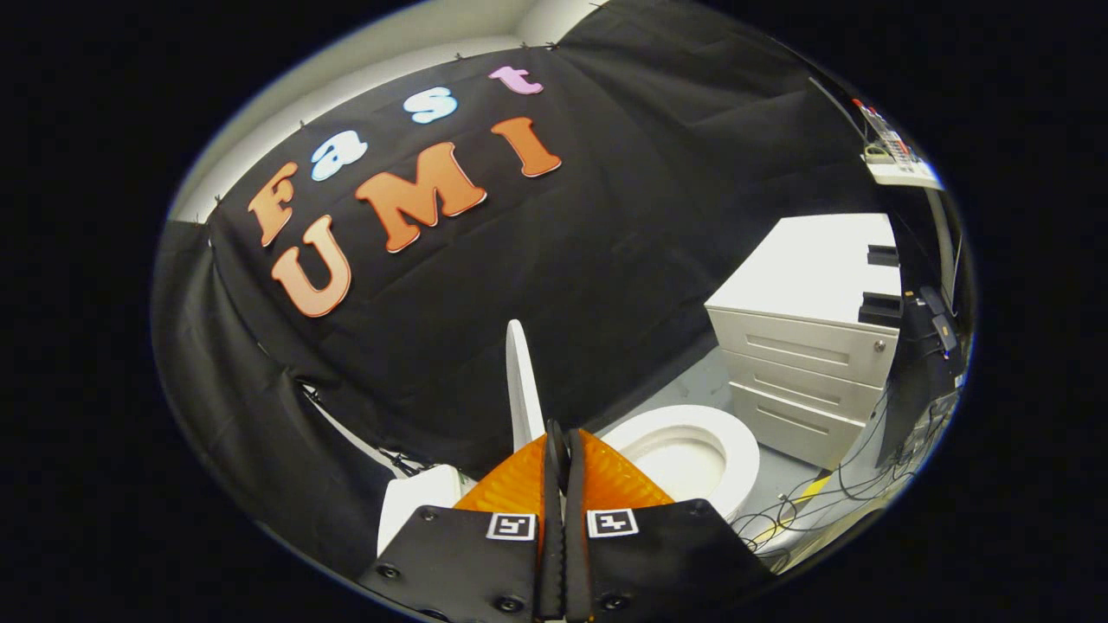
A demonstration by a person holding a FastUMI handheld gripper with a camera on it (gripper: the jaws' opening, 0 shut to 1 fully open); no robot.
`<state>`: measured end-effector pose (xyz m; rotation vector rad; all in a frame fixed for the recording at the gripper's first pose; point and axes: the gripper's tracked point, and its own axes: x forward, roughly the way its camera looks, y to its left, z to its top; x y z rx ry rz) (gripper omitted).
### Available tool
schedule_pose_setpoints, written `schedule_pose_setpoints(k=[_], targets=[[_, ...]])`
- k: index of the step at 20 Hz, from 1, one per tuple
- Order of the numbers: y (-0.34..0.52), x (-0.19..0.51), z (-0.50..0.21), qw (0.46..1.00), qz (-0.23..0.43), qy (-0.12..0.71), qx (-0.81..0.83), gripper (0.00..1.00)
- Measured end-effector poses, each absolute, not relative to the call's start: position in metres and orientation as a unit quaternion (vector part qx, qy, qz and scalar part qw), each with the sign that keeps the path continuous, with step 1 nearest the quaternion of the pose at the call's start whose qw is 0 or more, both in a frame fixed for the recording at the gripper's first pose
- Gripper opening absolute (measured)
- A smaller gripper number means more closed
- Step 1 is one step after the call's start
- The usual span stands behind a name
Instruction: Open the toilet lid.
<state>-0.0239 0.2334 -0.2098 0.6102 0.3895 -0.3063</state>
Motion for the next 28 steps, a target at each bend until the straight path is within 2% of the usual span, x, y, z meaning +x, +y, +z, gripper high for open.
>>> schedule_pose_setpoints(k=[7, 21, 26, 28], targets=[[0.336, -0.024, -0.16, 0.953, -0.063, 0.169, 0.245, 0.08], [0.533, -0.031, -0.142, 0.972, 0.092, 0.173, 0.129, 0.08], [0.554, -0.039, -0.14, 0.976, 0.11, 0.174, 0.07, 0.08], [0.537, -0.035, -0.136, 0.982, 0.092, 0.162, 0.031, 0.1]])
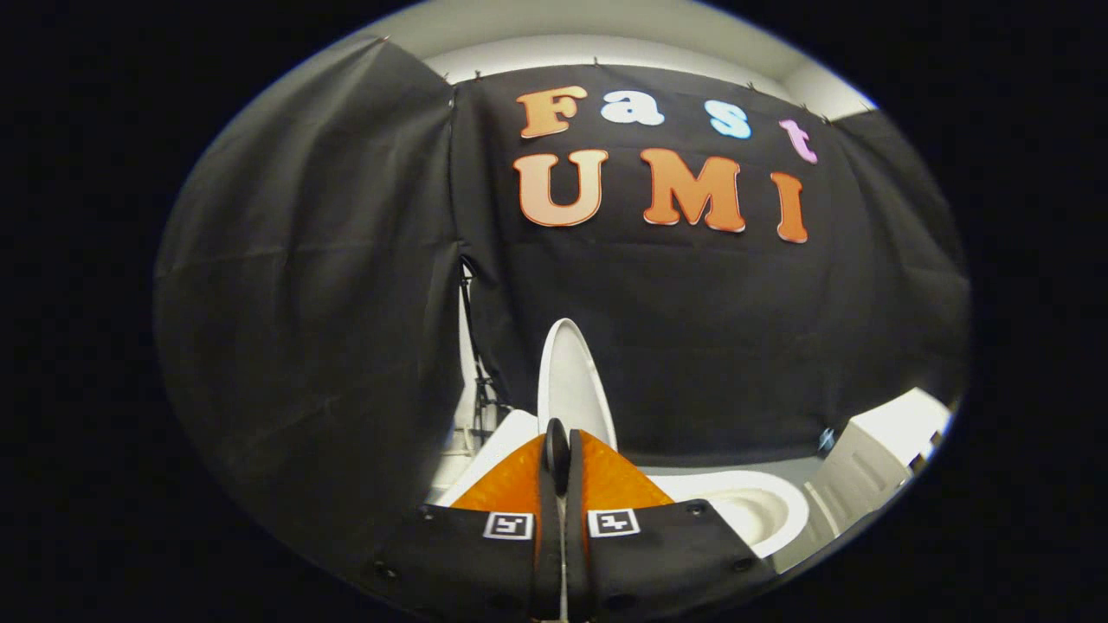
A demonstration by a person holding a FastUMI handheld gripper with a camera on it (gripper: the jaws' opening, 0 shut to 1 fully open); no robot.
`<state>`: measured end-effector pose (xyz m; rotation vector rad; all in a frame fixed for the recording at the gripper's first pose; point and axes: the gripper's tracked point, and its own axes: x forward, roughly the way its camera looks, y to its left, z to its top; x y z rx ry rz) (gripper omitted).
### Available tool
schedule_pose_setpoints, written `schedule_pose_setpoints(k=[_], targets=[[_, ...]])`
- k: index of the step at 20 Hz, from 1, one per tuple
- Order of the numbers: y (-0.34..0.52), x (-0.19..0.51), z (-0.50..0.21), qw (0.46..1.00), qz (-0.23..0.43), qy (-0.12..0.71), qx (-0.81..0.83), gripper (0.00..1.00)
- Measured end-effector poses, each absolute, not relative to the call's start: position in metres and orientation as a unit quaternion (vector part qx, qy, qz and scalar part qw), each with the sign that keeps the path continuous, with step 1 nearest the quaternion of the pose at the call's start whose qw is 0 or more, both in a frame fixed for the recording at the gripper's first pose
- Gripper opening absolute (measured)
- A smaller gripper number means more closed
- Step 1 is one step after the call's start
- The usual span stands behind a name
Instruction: Open the toilet lid.
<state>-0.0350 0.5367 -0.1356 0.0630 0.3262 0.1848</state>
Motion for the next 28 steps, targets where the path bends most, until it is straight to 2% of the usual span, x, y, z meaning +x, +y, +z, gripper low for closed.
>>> schedule_pose_setpoints(k=[2, 5, 7, 16, 28], targets=[[0.541, -0.04, -0.139, 0.977, 0.107, 0.172, 0.063, 0.16], [0.537, -0.043, -0.136, 0.97, 0.119, 0.184, 0.107, 0.5], [0.526, -0.048, -0.113, 0.971, 0.121, 0.169, 0.118, 0.79], [0.448, -0.037, -0.032, 0.98, 0.114, 0.104, 0.128, 0.98], [0.21, -0.006, 0.027, 0.987, -0.018, 0.057, 0.148, 0.98]])
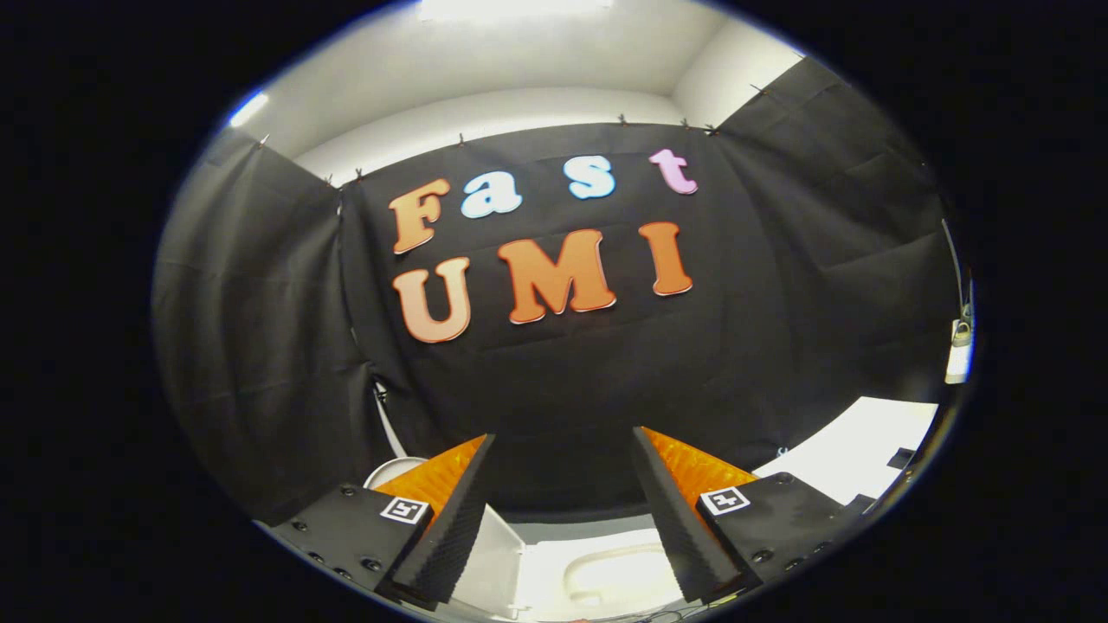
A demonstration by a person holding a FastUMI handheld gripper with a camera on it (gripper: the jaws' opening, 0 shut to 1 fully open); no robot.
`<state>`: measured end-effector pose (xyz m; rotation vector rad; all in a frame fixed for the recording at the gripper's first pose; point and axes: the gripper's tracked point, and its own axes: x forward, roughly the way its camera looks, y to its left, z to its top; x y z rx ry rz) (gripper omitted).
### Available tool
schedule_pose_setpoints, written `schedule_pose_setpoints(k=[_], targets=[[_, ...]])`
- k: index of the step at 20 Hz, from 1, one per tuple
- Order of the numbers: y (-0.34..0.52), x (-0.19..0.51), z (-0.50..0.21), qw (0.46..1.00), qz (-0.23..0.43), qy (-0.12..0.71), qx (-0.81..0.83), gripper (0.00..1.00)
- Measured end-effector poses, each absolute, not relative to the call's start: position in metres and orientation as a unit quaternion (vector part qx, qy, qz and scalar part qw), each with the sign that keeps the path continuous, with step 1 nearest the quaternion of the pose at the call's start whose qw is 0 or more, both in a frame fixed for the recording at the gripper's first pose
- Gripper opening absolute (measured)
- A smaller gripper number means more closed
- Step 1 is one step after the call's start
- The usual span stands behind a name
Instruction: Open the toilet lid.
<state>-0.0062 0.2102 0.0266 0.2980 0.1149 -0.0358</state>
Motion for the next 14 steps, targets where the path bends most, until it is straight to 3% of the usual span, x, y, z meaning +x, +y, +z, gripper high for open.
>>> schedule_pose_setpoints(k=[14], targets=[[0.099, -0.017, 0.062, 0.991, -0.062, 0.032, 0.114, 0.98]])
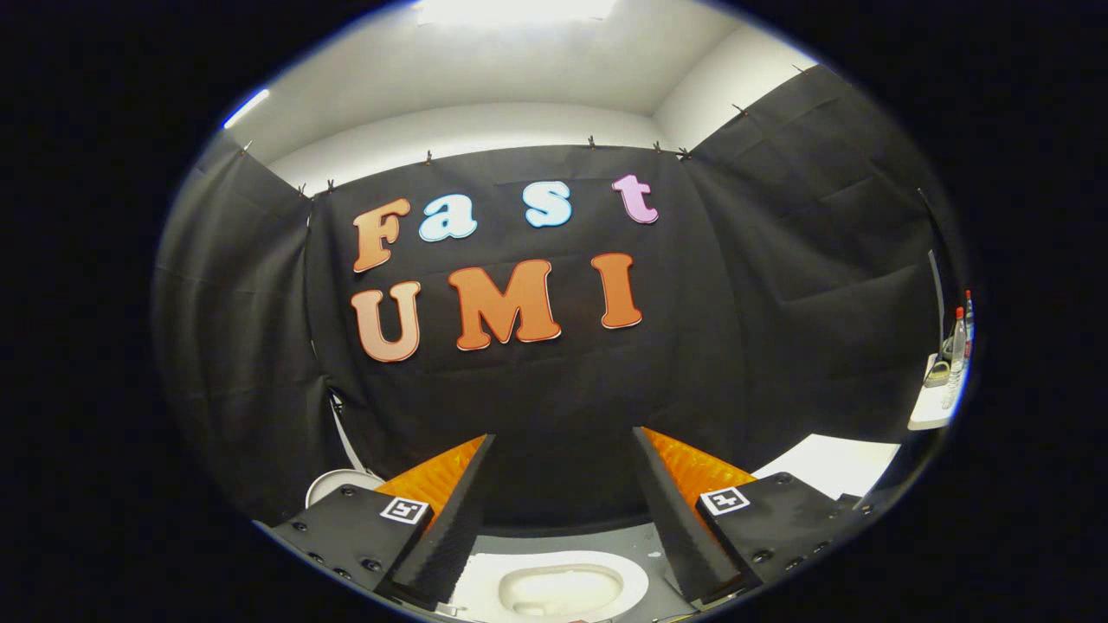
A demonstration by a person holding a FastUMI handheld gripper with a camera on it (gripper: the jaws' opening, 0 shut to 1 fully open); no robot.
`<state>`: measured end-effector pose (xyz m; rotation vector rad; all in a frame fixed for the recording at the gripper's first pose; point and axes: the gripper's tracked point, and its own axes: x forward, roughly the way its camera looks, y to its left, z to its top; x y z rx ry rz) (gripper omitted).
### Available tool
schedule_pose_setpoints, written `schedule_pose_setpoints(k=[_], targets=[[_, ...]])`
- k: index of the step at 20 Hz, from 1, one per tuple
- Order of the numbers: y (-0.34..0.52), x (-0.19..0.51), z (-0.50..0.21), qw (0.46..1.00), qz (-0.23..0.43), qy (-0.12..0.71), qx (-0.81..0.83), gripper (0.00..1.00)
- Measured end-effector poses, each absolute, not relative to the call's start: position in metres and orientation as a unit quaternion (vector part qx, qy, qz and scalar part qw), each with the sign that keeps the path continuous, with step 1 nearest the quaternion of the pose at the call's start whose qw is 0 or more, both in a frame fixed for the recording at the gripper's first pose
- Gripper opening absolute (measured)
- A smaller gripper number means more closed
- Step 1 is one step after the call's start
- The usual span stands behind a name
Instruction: Open the toilet lid.
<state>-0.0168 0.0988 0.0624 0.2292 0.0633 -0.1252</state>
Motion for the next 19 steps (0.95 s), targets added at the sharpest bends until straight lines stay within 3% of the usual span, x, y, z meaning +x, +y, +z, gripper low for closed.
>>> schedule_pose_setpoints(k=[15, 19], targets=[[0.097, -0.021, 0.062, 0.992, -0.058, 0.017, 0.107, 0.98], [0.116, -0.023, 0.066, 0.995, -0.024, 0.019, 0.099, 0.98]])
